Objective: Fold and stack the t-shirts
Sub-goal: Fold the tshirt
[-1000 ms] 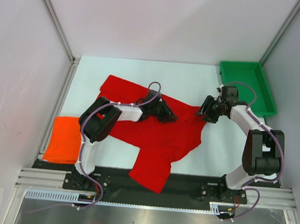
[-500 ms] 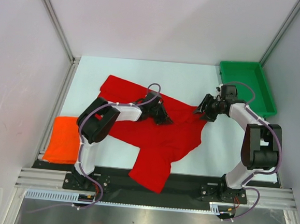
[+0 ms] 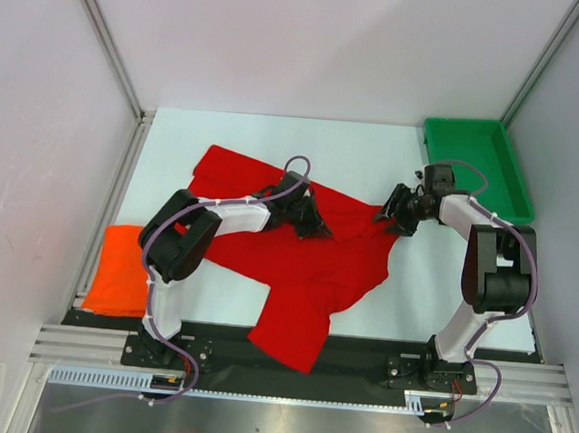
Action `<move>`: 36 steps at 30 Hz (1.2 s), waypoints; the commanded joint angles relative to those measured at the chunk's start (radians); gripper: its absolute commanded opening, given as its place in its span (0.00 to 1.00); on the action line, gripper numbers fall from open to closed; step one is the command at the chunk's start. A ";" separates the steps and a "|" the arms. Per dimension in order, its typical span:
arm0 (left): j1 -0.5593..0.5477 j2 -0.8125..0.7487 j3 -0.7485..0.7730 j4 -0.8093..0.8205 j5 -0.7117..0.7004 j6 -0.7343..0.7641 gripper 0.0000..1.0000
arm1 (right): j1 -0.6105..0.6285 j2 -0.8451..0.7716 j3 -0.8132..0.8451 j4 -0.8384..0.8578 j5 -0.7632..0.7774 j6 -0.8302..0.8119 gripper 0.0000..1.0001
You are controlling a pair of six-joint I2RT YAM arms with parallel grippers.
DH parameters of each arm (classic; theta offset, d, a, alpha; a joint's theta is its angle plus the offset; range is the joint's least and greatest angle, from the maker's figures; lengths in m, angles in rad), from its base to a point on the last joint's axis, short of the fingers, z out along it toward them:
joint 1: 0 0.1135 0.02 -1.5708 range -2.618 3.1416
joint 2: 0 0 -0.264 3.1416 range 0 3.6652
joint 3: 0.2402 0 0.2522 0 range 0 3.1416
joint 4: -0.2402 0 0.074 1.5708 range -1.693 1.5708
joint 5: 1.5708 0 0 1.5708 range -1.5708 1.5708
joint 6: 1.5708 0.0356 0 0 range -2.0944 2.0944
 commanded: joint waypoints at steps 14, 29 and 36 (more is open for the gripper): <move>-0.006 -0.031 0.054 -0.024 0.045 0.063 0.00 | 0.004 0.087 0.077 0.028 0.022 -0.036 0.52; 0.001 -0.034 0.056 -0.042 0.076 0.087 0.00 | 0.027 0.109 0.077 0.048 0.023 -0.059 0.46; 0.015 -0.051 0.056 -0.076 0.084 0.112 0.00 | 0.036 0.026 0.088 -0.012 0.028 -0.047 0.00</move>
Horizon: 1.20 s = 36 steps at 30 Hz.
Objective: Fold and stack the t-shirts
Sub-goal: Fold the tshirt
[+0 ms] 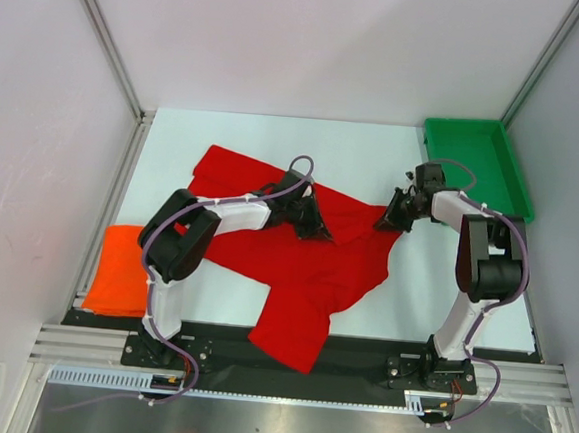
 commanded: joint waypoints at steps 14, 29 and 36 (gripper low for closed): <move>0.058 -0.121 0.036 -0.145 0.146 0.186 0.00 | 0.098 -0.392 -0.208 -0.180 -0.108 0.094 0.00; 0.096 -0.146 -0.002 -0.236 0.170 0.275 0.21 | 0.165 -0.515 -0.353 -0.082 -0.119 0.226 0.00; 0.080 -0.059 0.031 -0.161 0.109 0.318 0.38 | 0.144 -0.489 -0.347 -0.076 -0.130 0.207 0.00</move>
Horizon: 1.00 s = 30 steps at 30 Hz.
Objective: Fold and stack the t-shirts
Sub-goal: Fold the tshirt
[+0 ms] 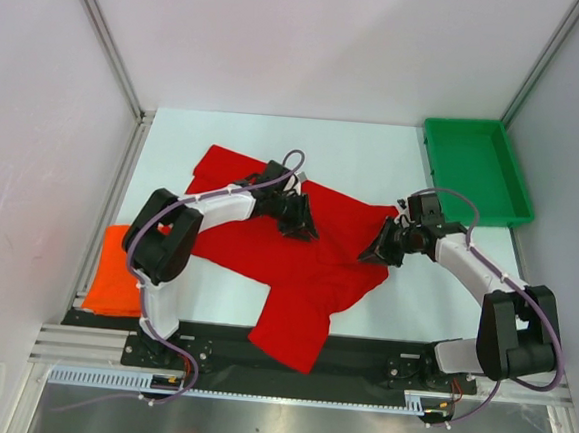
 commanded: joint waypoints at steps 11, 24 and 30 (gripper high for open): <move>-0.029 0.111 0.062 0.130 -0.067 0.008 0.45 | -0.043 0.002 -0.003 0.017 -0.030 -0.016 0.00; -0.038 0.155 0.036 0.251 -0.018 -0.064 0.49 | -0.046 -0.001 -0.001 0.024 -0.036 -0.007 0.00; -0.046 0.154 0.045 0.207 -0.036 -0.077 0.50 | -0.046 -0.013 -0.009 0.026 -0.032 -0.002 0.00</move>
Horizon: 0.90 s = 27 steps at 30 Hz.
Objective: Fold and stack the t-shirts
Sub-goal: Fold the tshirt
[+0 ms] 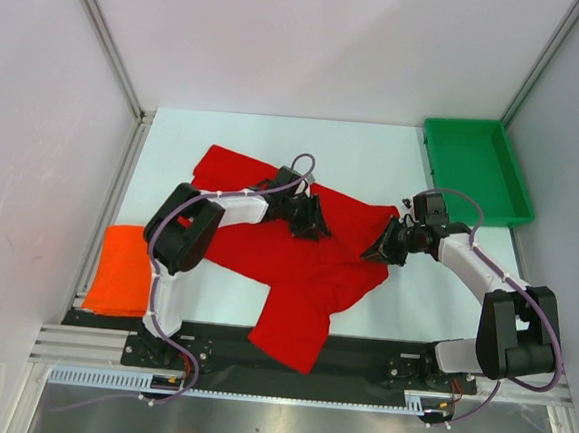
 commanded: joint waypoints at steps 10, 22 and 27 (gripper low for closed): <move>-0.067 0.004 -0.024 -0.092 -0.067 -0.051 0.35 | -0.005 -0.041 -0.025 0.031 -0.010 0.017 0.00; -0.061 -0.120 -0.020 -0.213 -0.109 0.038 0.00 | 0.000 -0.065 -0.043 -0.010 0.006 -0.007 0.00; -0.031 -0.163 -0.001 -0.322 -0.080 0.095 0.00 | 0.020 -0.078 -0.065 -0.041 0.008 -0.046 0.00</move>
